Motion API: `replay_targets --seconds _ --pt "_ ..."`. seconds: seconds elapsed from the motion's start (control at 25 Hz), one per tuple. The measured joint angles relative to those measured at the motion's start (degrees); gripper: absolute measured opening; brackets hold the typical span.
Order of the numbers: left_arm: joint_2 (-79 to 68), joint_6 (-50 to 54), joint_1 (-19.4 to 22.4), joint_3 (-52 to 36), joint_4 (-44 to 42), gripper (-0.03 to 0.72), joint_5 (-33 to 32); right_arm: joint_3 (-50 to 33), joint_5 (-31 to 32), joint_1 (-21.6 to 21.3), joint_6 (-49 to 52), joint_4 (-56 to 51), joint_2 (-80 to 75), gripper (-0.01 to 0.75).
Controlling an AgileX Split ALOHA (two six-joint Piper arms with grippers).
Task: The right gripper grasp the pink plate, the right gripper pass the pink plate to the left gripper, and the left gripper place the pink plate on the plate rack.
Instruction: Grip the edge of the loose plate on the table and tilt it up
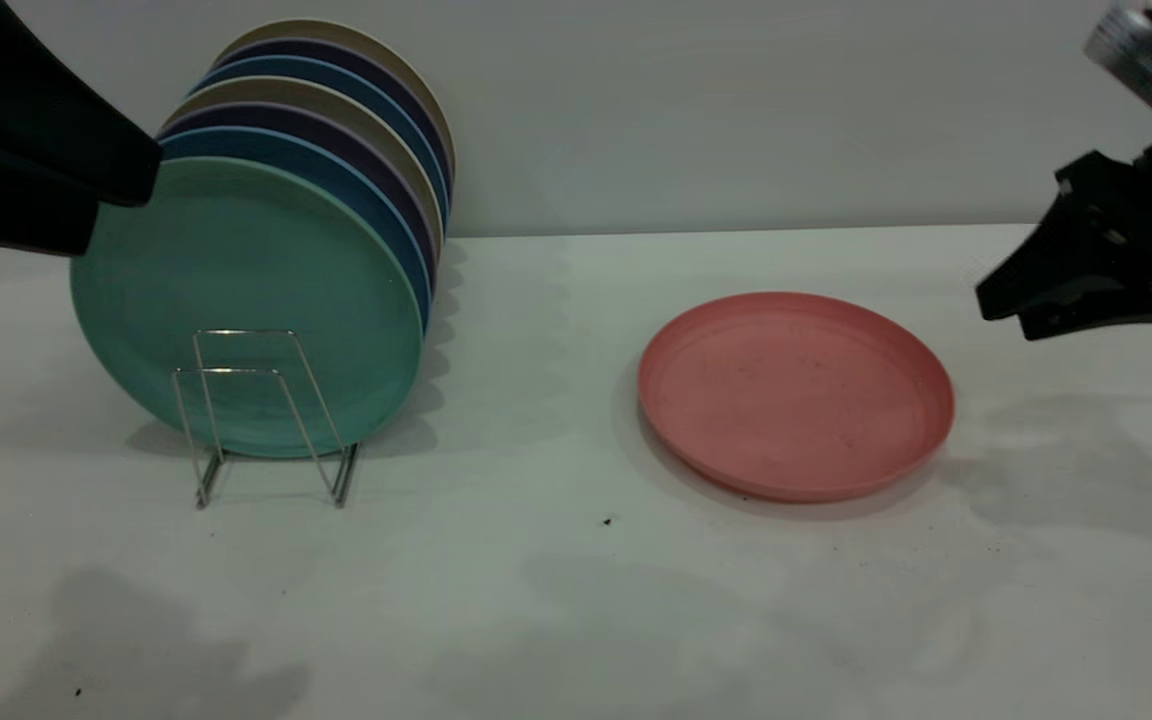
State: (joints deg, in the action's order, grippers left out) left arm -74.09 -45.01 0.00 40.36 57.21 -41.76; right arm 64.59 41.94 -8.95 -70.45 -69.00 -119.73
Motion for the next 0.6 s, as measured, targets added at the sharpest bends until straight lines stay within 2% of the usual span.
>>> replay_targets --seconds 0.24,0.6 --pt "0.0 0.0 0.0 0.0 -0.1 0.497 -1.6 6.4 0.0 -1.1 0.0 0.2 -8.2 0.389" --pt "0.0 0.0 0.0 0.0 -0.1 0.497 0.0 14.3 0.0 -1.1 1.5 -1.2 -19.0 0.388"
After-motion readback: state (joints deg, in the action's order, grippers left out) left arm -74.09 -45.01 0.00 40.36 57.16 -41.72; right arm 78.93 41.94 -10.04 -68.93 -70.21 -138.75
